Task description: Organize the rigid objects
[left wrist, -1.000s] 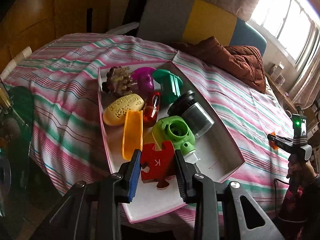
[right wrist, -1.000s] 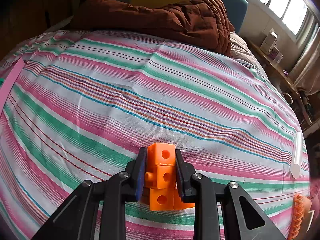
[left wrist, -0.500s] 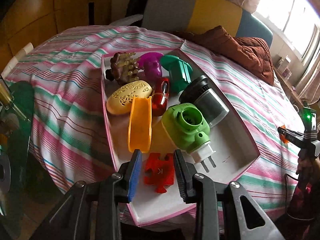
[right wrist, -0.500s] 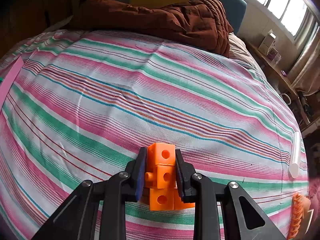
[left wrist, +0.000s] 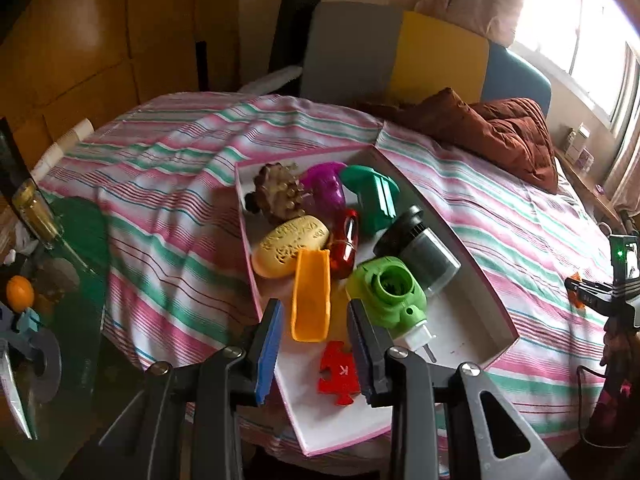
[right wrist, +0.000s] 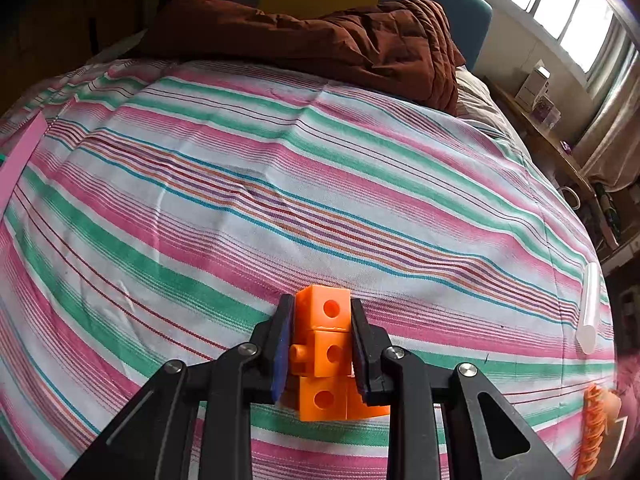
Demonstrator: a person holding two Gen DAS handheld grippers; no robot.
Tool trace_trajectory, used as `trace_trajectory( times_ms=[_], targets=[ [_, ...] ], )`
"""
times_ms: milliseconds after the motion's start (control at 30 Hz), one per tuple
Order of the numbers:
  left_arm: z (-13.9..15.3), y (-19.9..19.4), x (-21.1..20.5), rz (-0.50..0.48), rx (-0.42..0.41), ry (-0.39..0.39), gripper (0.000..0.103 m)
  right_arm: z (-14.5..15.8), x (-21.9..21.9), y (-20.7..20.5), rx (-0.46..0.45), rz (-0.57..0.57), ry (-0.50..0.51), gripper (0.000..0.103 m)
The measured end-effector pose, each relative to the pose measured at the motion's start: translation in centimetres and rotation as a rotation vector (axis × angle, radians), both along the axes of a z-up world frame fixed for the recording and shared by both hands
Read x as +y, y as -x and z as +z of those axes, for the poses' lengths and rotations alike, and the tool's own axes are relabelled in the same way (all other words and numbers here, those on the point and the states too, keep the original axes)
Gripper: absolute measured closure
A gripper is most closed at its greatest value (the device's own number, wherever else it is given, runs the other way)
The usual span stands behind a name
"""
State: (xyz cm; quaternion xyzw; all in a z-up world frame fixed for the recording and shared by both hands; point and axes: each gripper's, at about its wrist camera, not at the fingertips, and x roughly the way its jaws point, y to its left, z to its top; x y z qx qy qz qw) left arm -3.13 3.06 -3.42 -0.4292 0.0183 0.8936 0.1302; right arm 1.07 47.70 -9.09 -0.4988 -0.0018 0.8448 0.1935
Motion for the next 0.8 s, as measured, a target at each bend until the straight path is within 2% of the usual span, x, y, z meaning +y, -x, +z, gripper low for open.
trace_trajectory(
  times_ms=[233, 433, 667, 800],
  targets=[
    [0.6, -0.3, -0.7, 0.024, 0.026, 0.011, 0.071, 0.3, -0.3, -0.1, -0.027, -0.028, 0.029, 0.076],
    [0.6, -0.4, -1.1, 0.037, 0.028, 0.009, 0.07, 0.7, -1.5, -0.6, -0.034, -0.03, 0.096, 0.077],
    [0.3, -0.4, -1.7, 0.051, 0.019, 0.009, 0.07, 1.3, -5.4, -0.5, -0.02, 0.039, 0.194, 0.077],
    [0.2, -0.5, -2.1, 0.062, 0.017, 0.011, 0.07, 2.9, -8.2, -0.2, 0.036, 0.093, 0.244, 0.077]
  ],
)
